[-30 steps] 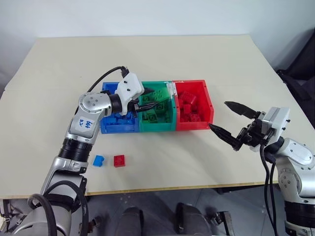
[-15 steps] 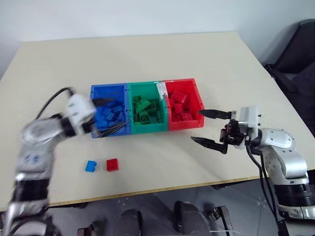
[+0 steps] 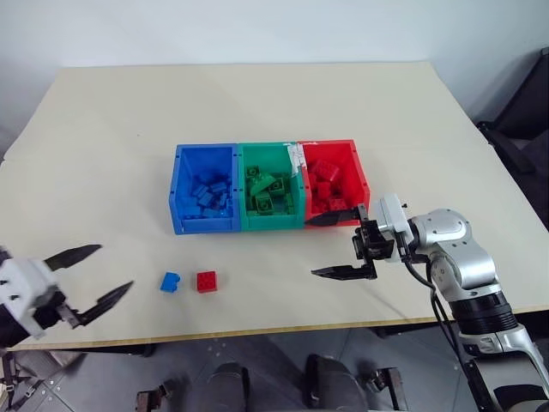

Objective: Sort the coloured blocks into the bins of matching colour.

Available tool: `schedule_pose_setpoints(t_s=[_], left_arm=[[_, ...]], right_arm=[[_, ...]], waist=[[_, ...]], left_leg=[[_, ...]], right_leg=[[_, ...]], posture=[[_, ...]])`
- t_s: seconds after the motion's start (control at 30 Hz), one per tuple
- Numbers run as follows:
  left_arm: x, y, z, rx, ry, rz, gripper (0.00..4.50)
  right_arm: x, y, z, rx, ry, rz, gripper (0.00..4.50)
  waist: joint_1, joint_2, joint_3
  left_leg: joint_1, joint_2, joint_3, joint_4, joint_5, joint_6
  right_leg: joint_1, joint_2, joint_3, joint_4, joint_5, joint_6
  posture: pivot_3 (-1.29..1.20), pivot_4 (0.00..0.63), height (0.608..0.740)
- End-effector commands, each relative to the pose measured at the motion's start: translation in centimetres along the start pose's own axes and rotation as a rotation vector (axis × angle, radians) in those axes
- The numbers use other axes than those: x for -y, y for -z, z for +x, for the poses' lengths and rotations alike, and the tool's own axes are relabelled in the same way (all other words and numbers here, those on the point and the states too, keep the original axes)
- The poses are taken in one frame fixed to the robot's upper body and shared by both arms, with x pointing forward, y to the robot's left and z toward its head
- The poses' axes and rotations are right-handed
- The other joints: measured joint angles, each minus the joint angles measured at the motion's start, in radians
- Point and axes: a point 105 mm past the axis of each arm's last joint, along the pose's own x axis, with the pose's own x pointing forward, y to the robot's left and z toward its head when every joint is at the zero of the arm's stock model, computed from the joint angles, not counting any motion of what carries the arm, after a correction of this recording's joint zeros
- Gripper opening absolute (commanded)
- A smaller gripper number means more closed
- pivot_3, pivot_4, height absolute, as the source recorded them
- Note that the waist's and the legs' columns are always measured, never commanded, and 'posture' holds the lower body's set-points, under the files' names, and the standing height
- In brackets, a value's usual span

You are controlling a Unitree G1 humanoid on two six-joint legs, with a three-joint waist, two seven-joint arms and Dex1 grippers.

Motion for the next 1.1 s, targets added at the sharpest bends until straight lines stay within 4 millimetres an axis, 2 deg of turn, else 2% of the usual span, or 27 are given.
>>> schedule_pose_setpoints(t_s=[0.03, 0.17, 0.27, 0.43, 0.57, 0.77, 0.8, 0.87, 1.03, 1.1], left_arm=[[2.6, -2.0, 2.2, 0.005, 0.192, 0.048, 4.48], [2.6, -1.9, 4.7, -0.058, 0.218, 0.058, 4.48], [3.9, -0.1, 6.9, -0.185, 0.287, 0.108, 4.48], [4.1, 1.1, 8.5, -0.238, 0.290, 0.093, 4.48], [4.5, 2.3, 9.0, -0.271, 0.317, 0.086, 3.58], [3.9, 1.9, 9.1, -0.255, 0.328, 0.079, 1.62], [3.7, 1.5, 9.3, -0.233, 0.330, 0.083, 1.48], [3.2, -0.2, 10.2, -0.142, 0.330, 0.081, 1.48], [2.2, -6.0, 13.1, 0.112, 0.338, 0.091, 1.48], [2.1, -8.6, 15.1, 0.203, 0.374, 0.098, 1.48]], right_arm=[[-0.5, 0.5, -1.9, -0.058, 0.005, -0.004, 4.50], [-1.1, 1.3, -2.9, -0.104, 0.010, 0.016, 4.50], [-1.4, 1.6, -3.7, -0.123, 0.062, 0.022, 4.50], [-2.3, 1.7, -3.7, -0.130, 0.080, 0.046, 4.50], [-2.6, 1.9, -4.1, -0.160, 0.109, 0.047, 4.50], [-3.1, 1.9, -4.8, -0.163, 0.167, 0.053, 4.50], [-3.1, 1.9, -4.9, -0.161, 0.185, 0.051, 4.50], [-3.1, 2.0, -5.3, -0.166, 0.233, 0.047, 4.50], [-3.1, 1.5, -6.3, -0.134, 0.392, 0.056, 4.50], [-2.8, 1.0, -7.1, -0.096, 0.521, 0.053, 4.50]], waist=[[-0.001, 0.000, 0.000], [-0.007, 0.001, 0.000], [-0.014, 0.001, 0.000], [-0.015, 0.002, 0.001], [-0.011, 0.002, 0.001], [0.002, 0.002, 0.000], [0.002, 0.002, 0.000], [0.004, 0.002, 0.000], [0.017, 0.002, 0.000], [0.022, 0.002, 0.000]], left_leg=[[0.000, 0.000, 0.000, 0.000, 0.000, 0.000], [0.000, 0.000, 0.001, -0.001, 0.000, 0.000], [0.000, 0.000, 0.001, -0.001, 0.000, 0.000], [0.000, 0.001, 0.003, -0.002, 0.000, 0.000], [0.000, 0.001, 0.003, -0.002, 0.000, 0.000], [0.001, 0.001, 0.003, -0.001, 0.000, -0.001], [0.002, 0.001, 0.003, -0.001, 0.000, -0.001], [0.001, 0.001, 0.003, 0.000, 0.001, -0.001], [0.000, 0.000, 0.003, 0.001, 0.001, -0.001], [0.000, 0.000, 0.002, 0.001, 0.001, -0.001]], right_leg=[[0.000, 0.000, 0.000, 0.000, 0.000, 0.000], [-0.001, 0.001, 0.000, 0.000, 0.000, 0.000], [-0.001, 0.001, 0.000, 0.000, 0.000, 0.000], [-0.003, 0.001, 0.000, 0.000, 0.000, 0.000], [-0.002, 0.001, 0.000, 0.000, 0.000, 0.000], [-0.001, 0.001, 0.001, 0.000, 0.000, 0.000], [-0.001, 0.001, 0.001, 0.001, 0.000, 0.000], [-0.001, 0.001, 0.001, 0.001, 0.000, 0.000], [-0.001, 0.001, 0.001, 0.002, 0.000, 0.001], [-0.001, 0.001, 0.001, 0.001, 0.000, 0.001]], posture=[[0.00, 0.150, 0.740], [0.00, 0.150, 0.740], [0.00, 0.150, 0.740], [0.00, 0.150, 0.740], [0.00, 0.150, 0.740], [0.00, 0.150, 0.740], [0.00, 0.150, 0.740], [0.00, 0.150, 0.740], [0.00, 0.150, 0.740], [0.00, 0.150, 0.740]])
